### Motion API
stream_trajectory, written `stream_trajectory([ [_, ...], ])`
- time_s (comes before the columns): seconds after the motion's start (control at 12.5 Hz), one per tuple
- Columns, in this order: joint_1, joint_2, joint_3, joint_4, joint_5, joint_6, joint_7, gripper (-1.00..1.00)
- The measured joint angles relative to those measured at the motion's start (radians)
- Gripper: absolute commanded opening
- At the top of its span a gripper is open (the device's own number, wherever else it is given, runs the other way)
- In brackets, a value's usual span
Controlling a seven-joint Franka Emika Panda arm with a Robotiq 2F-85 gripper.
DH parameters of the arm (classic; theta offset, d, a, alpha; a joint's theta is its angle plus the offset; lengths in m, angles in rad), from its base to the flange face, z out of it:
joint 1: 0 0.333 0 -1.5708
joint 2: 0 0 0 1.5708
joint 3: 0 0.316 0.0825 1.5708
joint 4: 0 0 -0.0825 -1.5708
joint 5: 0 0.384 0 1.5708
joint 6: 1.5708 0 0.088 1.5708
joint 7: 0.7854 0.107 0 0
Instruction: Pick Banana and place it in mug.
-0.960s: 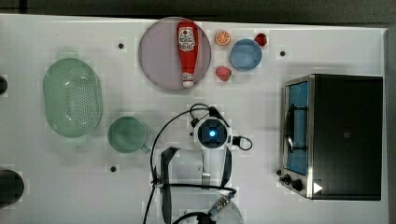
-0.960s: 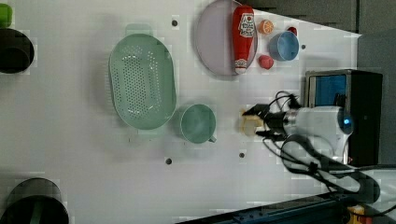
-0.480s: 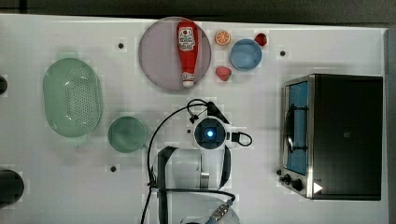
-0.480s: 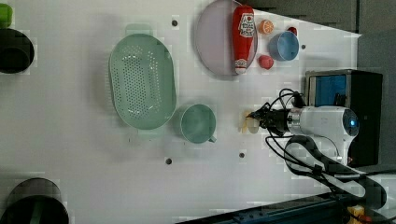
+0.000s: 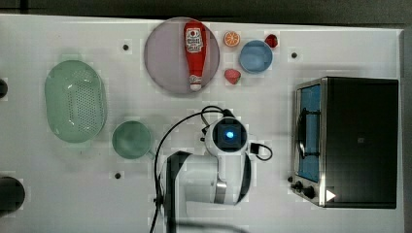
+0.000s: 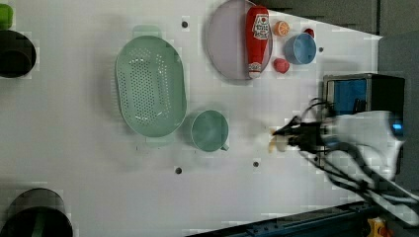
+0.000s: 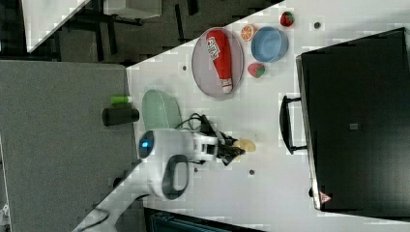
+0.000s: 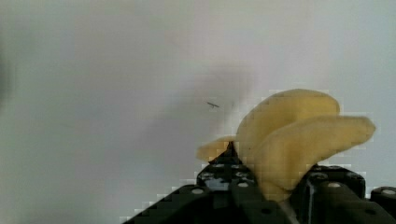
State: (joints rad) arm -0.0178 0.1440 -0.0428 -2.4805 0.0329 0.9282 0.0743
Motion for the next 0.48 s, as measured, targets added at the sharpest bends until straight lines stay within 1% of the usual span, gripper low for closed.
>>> stream_trajectory([
  [0.08, -0.002, -0.089, -0.009, 0.021, -0.002, -0.083, 0.0, -0.46],
  [0.32, -0.005, -0.301, -0.026, 0.184, -0.012, -0.372, 0.0, -0.46],
  [0.4, -0.005, -0.348, -0.025, 0.234, -0.011, -0.425, 0.0, -0.46],
  [0.48, -0.011, -0.388, -0.017, 0.258, -0.018, -0.441, 0.004, -0.46],
])
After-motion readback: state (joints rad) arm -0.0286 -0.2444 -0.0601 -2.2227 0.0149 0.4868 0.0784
